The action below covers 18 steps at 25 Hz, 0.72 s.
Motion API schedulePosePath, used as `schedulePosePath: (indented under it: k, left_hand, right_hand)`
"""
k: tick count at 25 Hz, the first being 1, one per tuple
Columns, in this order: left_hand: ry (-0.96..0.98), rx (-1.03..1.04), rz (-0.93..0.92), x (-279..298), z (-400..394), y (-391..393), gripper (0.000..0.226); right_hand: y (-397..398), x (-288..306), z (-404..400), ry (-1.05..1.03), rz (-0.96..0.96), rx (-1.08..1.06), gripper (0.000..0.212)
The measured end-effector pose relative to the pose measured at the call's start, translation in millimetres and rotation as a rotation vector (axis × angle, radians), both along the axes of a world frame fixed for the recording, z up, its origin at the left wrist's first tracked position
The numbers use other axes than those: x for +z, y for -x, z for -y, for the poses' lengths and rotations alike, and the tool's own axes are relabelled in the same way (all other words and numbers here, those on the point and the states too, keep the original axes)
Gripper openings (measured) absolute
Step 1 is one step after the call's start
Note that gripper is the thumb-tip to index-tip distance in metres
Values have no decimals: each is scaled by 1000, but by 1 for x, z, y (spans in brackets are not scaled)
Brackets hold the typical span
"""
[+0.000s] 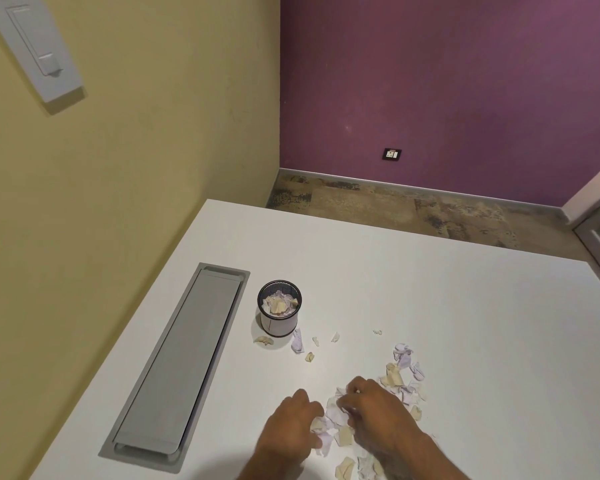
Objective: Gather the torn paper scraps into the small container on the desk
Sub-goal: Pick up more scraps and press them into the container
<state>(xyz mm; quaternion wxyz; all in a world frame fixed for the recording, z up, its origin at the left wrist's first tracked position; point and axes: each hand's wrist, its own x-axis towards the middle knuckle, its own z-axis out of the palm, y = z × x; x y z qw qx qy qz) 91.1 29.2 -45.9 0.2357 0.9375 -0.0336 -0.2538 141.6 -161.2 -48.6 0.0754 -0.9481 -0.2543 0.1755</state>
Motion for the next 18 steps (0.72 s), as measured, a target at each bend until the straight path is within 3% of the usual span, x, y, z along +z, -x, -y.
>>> schedulePosePath:
  k: [4, 10, 15, 18]
  left_hand:
    - [67, 100, 26, -3, -5, -3, 27]
    - [162, 262, 178, 19, -16, -16, 21]
    - [425, 520, 306, 65, -33, -51, 16]
    - [432, 624, 410, 86, -52, -87, 20]
  right_hand:
    - [-2, -2, -3, -76, -26, -105, 26]
    - [-23, 19, -4, -328, -183, -445, 31]
    - [-57, 66, -23, -558, -198, -514, 22]
    - [-87, 93, -53, -724, -185, -533, 19]
